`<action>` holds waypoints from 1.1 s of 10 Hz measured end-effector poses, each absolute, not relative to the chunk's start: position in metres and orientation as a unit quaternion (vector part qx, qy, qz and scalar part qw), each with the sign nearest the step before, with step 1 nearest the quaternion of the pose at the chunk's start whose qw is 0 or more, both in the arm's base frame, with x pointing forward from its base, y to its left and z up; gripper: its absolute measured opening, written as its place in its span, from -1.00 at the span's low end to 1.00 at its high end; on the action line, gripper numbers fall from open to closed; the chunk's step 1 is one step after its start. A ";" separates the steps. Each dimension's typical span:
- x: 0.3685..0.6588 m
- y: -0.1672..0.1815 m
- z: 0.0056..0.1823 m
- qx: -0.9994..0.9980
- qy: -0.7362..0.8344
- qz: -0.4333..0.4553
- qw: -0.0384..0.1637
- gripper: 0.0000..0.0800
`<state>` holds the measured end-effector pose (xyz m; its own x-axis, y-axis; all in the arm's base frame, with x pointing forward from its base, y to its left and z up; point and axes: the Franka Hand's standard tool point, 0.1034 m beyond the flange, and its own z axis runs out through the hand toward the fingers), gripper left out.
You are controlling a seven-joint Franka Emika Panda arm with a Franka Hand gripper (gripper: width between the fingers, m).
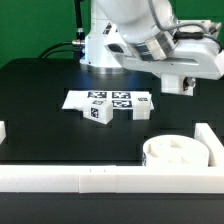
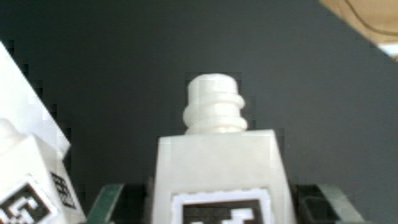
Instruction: Assemble stool
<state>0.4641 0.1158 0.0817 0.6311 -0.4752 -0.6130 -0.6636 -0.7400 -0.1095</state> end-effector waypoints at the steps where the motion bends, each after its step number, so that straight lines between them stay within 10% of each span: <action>1: 0.468 0.115 0.087 -0.899 0.320 0.253 0.161 -0.17; 4: 0.519 0.099 0.132 -0.952 0.242 0.132 0.130 -0.17; 8: 0.525 0.100 0.113 -0.971 0.218 0.010 0.100 -0.17; 11: 0.563 0.105 0.133 -0.979 0.160 -0.096 0.084 -0.17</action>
Offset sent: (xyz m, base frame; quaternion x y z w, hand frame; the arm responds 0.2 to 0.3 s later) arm 0.0577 -0.0161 0.0557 -0.0782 0.2347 -0.1750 0.9530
